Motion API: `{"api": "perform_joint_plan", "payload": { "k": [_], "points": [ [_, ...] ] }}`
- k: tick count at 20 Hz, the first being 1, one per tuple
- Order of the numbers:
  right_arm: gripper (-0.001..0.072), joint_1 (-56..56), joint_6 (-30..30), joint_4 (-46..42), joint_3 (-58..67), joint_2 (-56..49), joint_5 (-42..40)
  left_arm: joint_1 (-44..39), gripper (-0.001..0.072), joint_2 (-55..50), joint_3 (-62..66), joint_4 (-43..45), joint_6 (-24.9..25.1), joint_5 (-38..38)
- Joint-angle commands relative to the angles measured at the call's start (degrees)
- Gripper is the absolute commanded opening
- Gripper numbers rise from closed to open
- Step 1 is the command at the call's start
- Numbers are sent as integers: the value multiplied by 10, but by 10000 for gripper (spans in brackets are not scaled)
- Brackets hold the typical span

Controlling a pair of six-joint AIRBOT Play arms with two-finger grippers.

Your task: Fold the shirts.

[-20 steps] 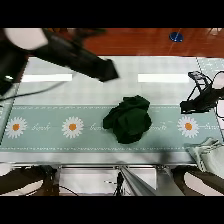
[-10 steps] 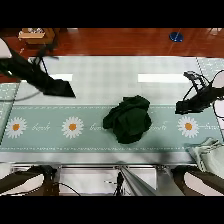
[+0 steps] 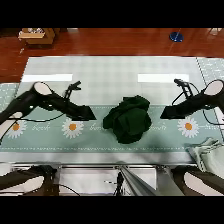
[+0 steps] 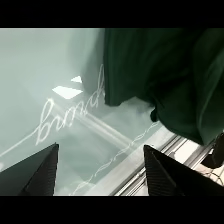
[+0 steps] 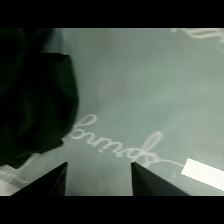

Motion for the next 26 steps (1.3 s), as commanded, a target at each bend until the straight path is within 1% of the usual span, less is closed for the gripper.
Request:
{"api": "perform_joint_plan", "payload": {
  "k": [1,5,9,11,13,15,16,17,18,19,22,26],
  "points": [
    [456,0,-33,74,-43,0,-18,-20,620,-63,-16,-106,43,35],
    [454,0,-58,108,-63,0,-18,-30,611,-121,-16,-180,57,38],
    [454,0,-73,157,-66,0,-20,-47,602,-125,-3,-184,54,69],
    [454,0,-76,180,-66,0,-19,-57,590,-129,7,-184,35,75],
    [454,0,-77,196,-66,0,-18,-66,435,-141,19,-184,14,71],
    [454,0,-78,206,-66,0,-11,-82,435,-159,36,-184,-6,60],
    [454,0,-78,208,-65,0,-6,-91,400,-171,46,-184,-11,50],
    [454,0,-78,207,-65,0,0,-99,220,-183,54,-185,-12,46],
    [454,0,-80,207,-65,0,6,-105,62,-189,58,-185,-11,43],
    [455,0,-82,207,-66,0,13,-106,24,-191,58,-185,-9,39],
    [474,-3,-86,173,-66,0,14,-92,23,-191,58,-183,-5,11],
    [474,-65,-119,177,-66,0,20,-66,23,-180,58,-183,12,-27]
  ]
}}
